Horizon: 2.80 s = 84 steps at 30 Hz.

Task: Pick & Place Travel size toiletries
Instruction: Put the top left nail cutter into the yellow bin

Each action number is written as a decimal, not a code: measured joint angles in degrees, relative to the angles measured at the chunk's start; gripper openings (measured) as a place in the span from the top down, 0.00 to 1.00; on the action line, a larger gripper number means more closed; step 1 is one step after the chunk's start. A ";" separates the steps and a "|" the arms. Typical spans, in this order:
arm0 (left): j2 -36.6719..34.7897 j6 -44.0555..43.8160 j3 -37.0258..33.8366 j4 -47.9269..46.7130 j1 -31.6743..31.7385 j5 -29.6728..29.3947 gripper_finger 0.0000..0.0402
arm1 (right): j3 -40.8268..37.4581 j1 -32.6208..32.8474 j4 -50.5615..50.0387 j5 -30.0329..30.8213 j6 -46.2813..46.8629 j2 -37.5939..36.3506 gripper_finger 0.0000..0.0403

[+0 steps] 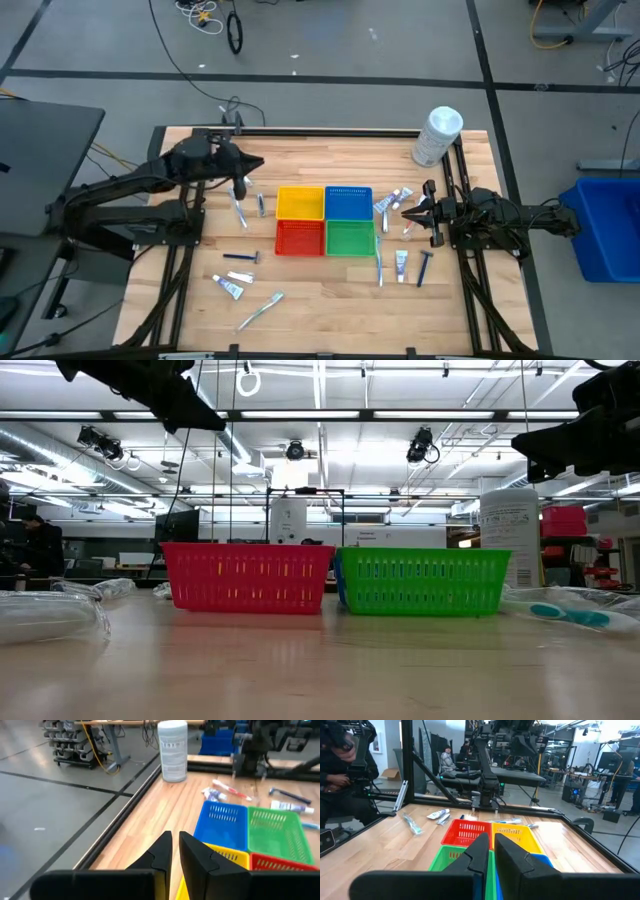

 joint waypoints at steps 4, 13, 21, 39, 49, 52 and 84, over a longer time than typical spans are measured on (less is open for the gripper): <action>1.74 2.28 2.92 -3.98 0.00 -0.44 0.89 | 0.01 -0.02 -0.01 0.00 0.00 0.00 0.90; 7.75 4.39 9.35 -9.88 0.00 -1.91 0.89 | 0.01 -0.02 -0.01 -0.01 0.00 0.00 0.90; 11.42 4.54 10.05 -10.29 0.00 -3.88 0.89 | 0.01 -0.01 -0.01 -0.02 0.00 0.00 0.90; 11.89 8.63 10.05 -16.71 15.79 -5.04 0.89 | 0.02 -0.02 0.00 -0.02 0.00 0.00 0.90; 14.98 9.20 10.05 -19.91 20.37 -4.58 0.89 | 0.02 -0.02 -0.02 -0.02 0.00 0.00 0.90; 16.08 7.96 10.05 -21.92 20.37 -4.42 0.89 | 0.00 -0.02 0.00 -0.02 0.00 0.00 0.90; 23.10 -0.78 3.63 -27.28 20.31 -2.93 0.89 | 0.00 0.00 0.00 -0.02 0.00 0.00 0.90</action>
